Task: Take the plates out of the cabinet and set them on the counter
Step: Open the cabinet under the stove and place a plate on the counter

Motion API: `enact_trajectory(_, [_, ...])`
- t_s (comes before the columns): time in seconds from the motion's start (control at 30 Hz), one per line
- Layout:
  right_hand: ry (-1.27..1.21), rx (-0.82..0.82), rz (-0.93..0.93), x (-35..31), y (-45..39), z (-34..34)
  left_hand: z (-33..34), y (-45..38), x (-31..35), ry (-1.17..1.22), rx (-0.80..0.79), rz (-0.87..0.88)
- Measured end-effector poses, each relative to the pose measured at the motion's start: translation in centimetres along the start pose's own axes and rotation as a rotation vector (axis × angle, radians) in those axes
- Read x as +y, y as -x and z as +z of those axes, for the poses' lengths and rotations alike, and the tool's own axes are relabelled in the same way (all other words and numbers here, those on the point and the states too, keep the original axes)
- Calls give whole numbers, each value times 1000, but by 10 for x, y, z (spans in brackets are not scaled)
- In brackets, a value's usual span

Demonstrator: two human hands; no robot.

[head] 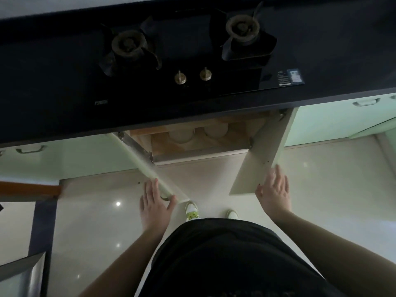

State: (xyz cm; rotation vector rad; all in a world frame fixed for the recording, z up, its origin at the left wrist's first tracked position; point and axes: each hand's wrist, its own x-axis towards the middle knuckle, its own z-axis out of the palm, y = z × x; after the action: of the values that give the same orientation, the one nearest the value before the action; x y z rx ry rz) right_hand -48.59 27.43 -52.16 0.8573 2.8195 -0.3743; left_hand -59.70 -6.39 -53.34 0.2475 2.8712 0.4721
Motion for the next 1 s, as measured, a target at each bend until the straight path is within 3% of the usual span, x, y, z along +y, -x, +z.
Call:
enact_trajectory(0.07, [216,-44,-270,20,-3,-3,2,-1,4,-152,15,176])
enact_trajectory(0.13, [426,-197,-419,39,-8,-4,8,-5,8,-273,-33,296])
enact_trajectory(0.27, [813,-332,-411,65,-8,-10,10,-7,14,-411,-87,456])
enact_trajectory(0.4, [968,-349,-366,88,-3,-17,7,-5,25,-623,-265,408])
enact_trajectory(0.5, [903,-423,-278,97,-3,-28,8,-1,32,-682,-365,315])
enact_trajectory(0.77, [573,-416,-166,85,-9,-40,4,22,21,-599,-318,307])
enact_trajectory(1.0, [388,-249,-293,11,0,-40,-15,50,-30,-546,-285,349])
